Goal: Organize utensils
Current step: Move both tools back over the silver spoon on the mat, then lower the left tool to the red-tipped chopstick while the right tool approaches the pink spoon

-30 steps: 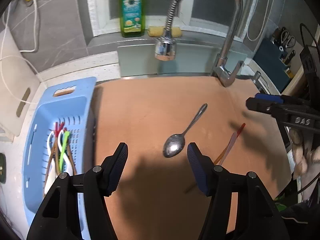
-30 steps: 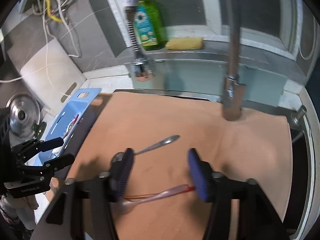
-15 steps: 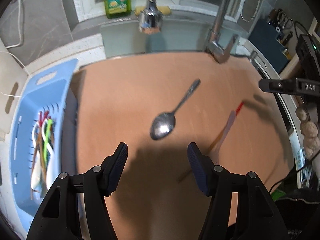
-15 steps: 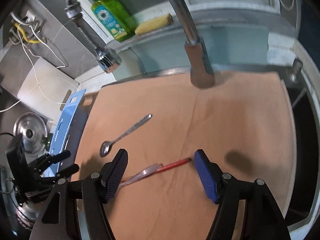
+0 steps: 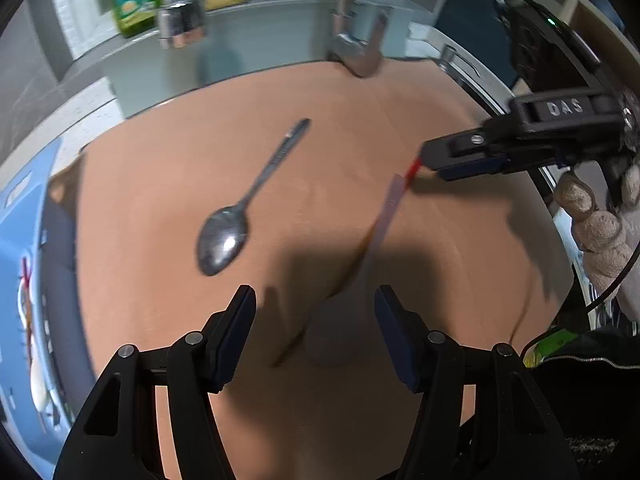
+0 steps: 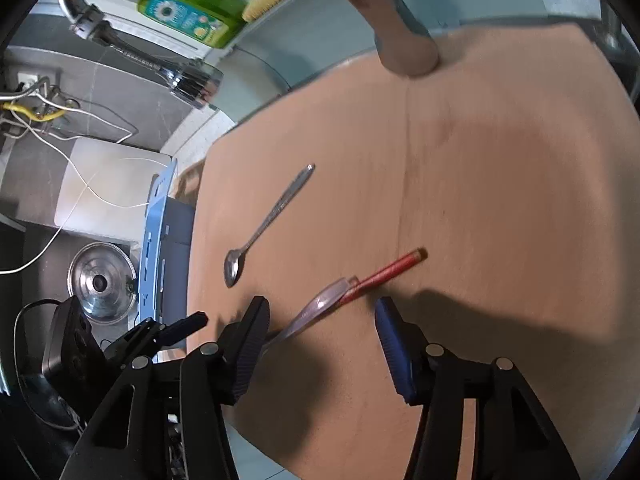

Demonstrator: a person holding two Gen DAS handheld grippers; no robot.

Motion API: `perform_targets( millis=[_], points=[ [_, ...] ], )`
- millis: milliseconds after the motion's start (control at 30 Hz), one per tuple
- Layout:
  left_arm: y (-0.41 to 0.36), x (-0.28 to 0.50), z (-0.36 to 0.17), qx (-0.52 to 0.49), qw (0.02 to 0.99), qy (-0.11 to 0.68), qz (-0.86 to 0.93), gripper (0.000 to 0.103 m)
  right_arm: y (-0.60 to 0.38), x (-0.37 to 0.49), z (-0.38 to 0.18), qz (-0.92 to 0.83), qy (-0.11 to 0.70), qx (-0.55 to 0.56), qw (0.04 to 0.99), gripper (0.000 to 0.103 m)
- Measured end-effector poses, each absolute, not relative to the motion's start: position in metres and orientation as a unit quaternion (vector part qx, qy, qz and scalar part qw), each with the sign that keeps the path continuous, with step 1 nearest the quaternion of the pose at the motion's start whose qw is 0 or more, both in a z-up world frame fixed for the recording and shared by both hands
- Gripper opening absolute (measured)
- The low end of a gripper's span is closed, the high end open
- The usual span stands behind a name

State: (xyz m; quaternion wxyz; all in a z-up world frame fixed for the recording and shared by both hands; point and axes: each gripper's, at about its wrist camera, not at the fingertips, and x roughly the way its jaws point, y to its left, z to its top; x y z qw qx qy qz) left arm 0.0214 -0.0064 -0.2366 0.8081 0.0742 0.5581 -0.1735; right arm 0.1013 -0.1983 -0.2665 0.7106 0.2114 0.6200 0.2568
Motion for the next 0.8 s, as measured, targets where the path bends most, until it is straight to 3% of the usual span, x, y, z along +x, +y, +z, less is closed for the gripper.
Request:
perform_targets(
  millis=[67, 200, 633, 800],
  points=[
    [-0.014, 0.020, -0.239, 0.076, 0.803, 0.561, -0.186, 0.055, -0.199, 0.101, -0.273, 0.254, 0.627, 0.227, 0.701, 0.041],
    [-0.032, 0.020, -0.241, 0.084, 0.795, 0.561, -0.216, 0.048, -0.203, 0.100, -0.281, 0.245, 0.633, 0.242, 0.693, 0.040],
    [-0.053, 0.035, -0.256, 0.109, 0.769, 0.578, -0.249, 0.046, -0.225, 0.091, -0.278, 0.229, 0.623, 0.270, 0.698, 0.040],
    [-0.055, 0.037, -0.257, 0.108, 0.763, 0.579, -0.268, 0.039, -0.232, 0.086, -0.278, 0.216, 0.616, 0.283, 0.703, 0.039]
  ],
)
